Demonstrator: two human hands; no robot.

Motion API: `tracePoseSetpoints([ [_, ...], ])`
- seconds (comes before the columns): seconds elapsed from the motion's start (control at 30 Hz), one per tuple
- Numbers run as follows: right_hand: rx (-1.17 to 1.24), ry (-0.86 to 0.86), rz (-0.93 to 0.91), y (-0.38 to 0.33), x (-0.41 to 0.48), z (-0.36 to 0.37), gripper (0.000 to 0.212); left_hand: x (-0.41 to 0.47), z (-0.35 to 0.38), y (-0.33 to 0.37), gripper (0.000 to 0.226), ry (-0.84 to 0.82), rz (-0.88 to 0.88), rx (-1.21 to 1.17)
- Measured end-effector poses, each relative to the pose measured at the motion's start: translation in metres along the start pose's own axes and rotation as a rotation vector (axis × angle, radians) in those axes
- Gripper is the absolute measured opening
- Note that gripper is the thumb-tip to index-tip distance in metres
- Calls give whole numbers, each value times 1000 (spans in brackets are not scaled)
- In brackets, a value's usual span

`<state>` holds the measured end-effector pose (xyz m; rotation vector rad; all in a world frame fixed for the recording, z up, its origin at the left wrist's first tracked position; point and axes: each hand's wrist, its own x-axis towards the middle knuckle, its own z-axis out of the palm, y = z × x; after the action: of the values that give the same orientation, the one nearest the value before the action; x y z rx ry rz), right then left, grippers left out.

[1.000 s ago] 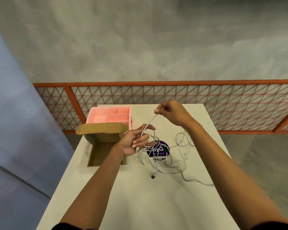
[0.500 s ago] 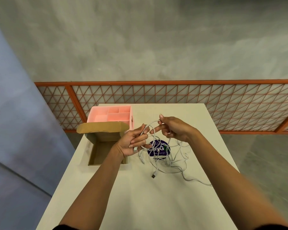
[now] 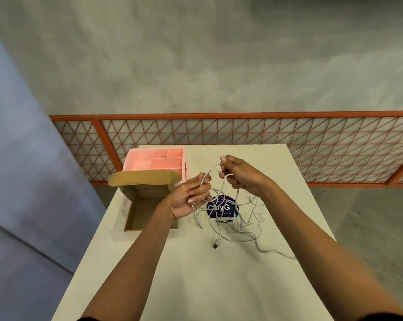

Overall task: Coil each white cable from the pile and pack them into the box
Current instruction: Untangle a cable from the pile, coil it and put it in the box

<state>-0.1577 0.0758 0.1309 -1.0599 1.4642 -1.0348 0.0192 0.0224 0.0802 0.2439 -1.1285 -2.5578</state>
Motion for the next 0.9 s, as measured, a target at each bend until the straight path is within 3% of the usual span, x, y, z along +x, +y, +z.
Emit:
tracePoseSetpoints([
  [0.1, 3, 32, -21, 2, -1, 1, 32, 1, 1, 1, 19, -37, 18, -37],
  [0.27, -59, 92, -177, 16, -1, 1, 29, 1, 6, 2, 45, 65, 20, -64],
  [0.4, -200, 94, -170, 32, 2, 2, 30, 2, 5, 8, 48, 85, 118, -73],
  [0.63, -611, -187, 179, 48, 3, 19, 32, 10, 4, 9, 51, 97, 166, 40],
  [0.9, -746, -386, 187, 24, -9, 29, 26, 21, 9, 2, 50, 350, 313, 51],
])
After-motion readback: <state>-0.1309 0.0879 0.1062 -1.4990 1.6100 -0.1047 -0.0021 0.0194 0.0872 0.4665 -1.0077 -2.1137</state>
